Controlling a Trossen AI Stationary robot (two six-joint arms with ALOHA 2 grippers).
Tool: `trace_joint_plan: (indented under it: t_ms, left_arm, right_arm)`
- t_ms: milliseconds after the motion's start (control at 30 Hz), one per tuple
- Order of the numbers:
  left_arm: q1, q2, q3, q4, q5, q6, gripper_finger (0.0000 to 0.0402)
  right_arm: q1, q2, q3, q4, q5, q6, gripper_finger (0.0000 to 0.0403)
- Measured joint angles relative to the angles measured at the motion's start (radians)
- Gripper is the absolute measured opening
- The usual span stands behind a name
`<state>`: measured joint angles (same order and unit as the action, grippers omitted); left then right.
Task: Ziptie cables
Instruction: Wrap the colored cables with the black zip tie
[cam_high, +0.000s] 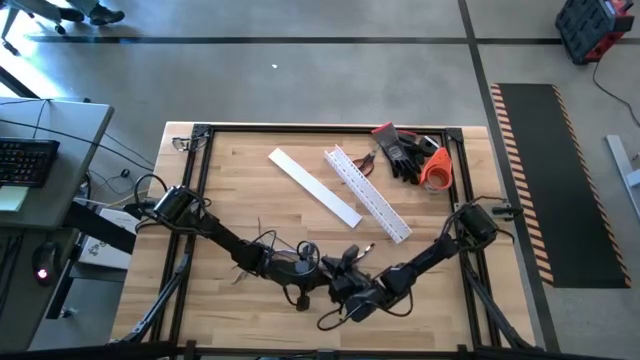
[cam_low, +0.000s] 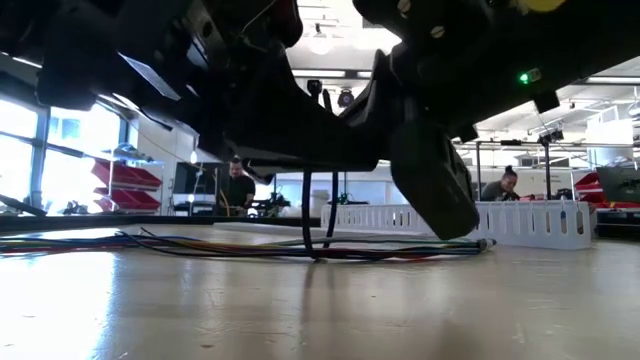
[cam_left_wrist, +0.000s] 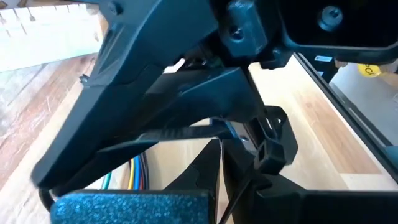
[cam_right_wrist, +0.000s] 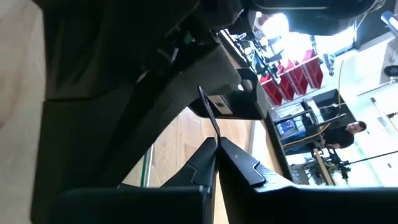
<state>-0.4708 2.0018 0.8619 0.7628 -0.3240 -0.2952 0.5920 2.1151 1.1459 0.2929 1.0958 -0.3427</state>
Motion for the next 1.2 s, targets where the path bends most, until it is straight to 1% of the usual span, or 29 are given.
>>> trace_joint_plan:
  t_ms: [267, 500, 700, 933, 1033, 1100, 1200]
  left_arm:
    - [0.010, 0.000, 0.000, -0.001, 0.006, -0.029, 0.0000]
    - [0.012, 0.000, 0.000, -0.001, 0.008, -0.057, 0.0000]
    - [0.012, 0.000, 0.000, -0.001, 0.008, -0.070, 0.0000]
    - [0.012, 0.000, 0.000, -0.009, 0.024, -0.077, 0.0000]
    - [0.012, 0.000, 0.000, -0.005, 0.027, -0.086, 0.0000]
    - [0.012, 0.000, 0.000, -0.005, 0.027, -0.088, 0.0000]
    - [0.012, 0.000, 0.000, -0.004, 0.027, -0.088, 0.0000]
  right_arm:
    - [-0.003, 0.000, 0.000, 0.033, -0.008, -0.041, 0.0000]
    - [-0.003, 0.000, 0.000, 0.034, -0.011, -0.043, 0.0000]
    - [-0.009, 0.004, 0.000, 0.038, -0.040, -0.060, 0.0000]
    - [-0.007, 0.051, -0.001, 0.127, -0.010, -0.112, 0.0000]
    - [0.000, 0.053, -0.001, 0.133, 0.026, -0.113, 0.0000]
    - [0.004, 0.053, -0.001, 0.138, 0.050, -0.141, 0.0000]
    - [0.005, 0.053, -0.001, 0.151, 0.052, -0.163, 0.0000]
